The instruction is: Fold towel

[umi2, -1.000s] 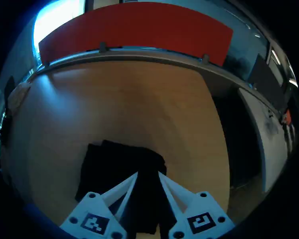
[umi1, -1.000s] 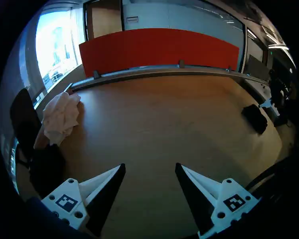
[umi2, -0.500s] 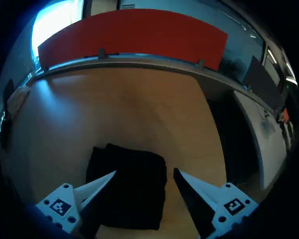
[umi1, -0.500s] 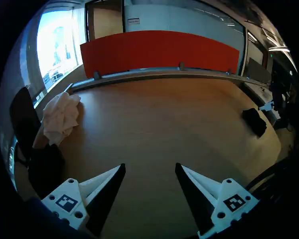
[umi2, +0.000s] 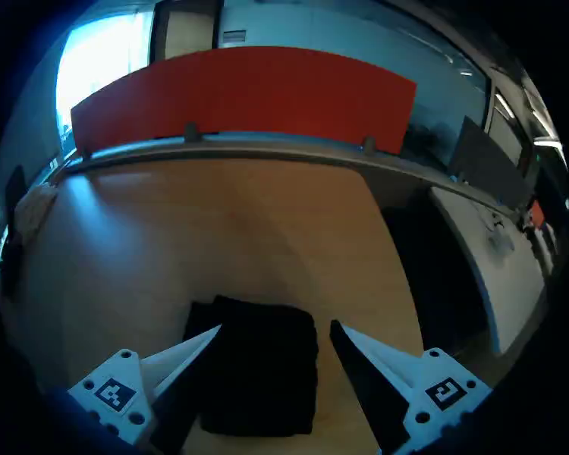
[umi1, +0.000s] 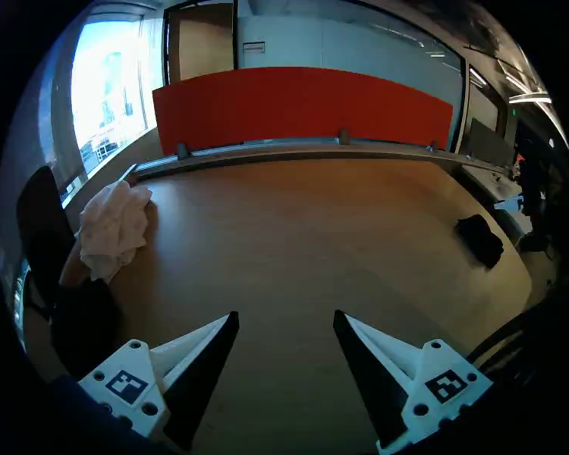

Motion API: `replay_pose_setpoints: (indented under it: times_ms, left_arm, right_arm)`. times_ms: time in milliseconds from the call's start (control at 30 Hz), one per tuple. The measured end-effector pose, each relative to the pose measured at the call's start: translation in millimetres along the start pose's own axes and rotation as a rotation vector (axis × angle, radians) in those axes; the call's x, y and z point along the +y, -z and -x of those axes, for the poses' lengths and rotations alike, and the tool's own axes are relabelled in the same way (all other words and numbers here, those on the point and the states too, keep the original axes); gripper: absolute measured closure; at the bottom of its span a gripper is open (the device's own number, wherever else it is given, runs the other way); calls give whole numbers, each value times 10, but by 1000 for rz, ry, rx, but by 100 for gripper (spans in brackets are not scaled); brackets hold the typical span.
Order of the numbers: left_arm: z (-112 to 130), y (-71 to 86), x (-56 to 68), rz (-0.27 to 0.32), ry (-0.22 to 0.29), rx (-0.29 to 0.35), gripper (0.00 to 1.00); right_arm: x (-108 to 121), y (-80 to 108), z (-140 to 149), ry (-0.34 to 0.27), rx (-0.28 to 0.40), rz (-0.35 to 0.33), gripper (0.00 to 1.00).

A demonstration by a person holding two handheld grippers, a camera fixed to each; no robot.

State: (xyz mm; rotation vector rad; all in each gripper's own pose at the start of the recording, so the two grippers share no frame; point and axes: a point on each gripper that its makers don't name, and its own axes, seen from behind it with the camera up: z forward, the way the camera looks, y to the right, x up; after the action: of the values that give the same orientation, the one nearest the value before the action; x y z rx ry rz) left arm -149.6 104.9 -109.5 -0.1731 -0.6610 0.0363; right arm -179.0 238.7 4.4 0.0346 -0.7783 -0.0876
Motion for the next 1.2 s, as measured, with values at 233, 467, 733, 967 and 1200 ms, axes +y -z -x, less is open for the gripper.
replay_pose_setpoints:
  times_ms: [233, 467, 733, 967, 1200]
  left_arm:
    - [-81, 8, -13, 7, 8, 20, 8]
    - [-191, 2, -32, 10, -2, 42, 8]
    - [-278, 6, -60, 6, 0, 64, 7]
    - [-317, 0, -67, 6, 16, 81, 8]
    - [-465, -3, -52, 19, 43, 129, 8]
  right_arm:
    - [-44, 240, -400, -41, 159, 28, 0]
    - [-126, 503, -730, -77, 317, 36, 0]
    - [-77, 746, -973, -103, 469, 97, 0]
    - [-142, 876, -1111, -103, 546, 107, 0]
    - [-260, 992, -1265, -82, 572, 100, 0]
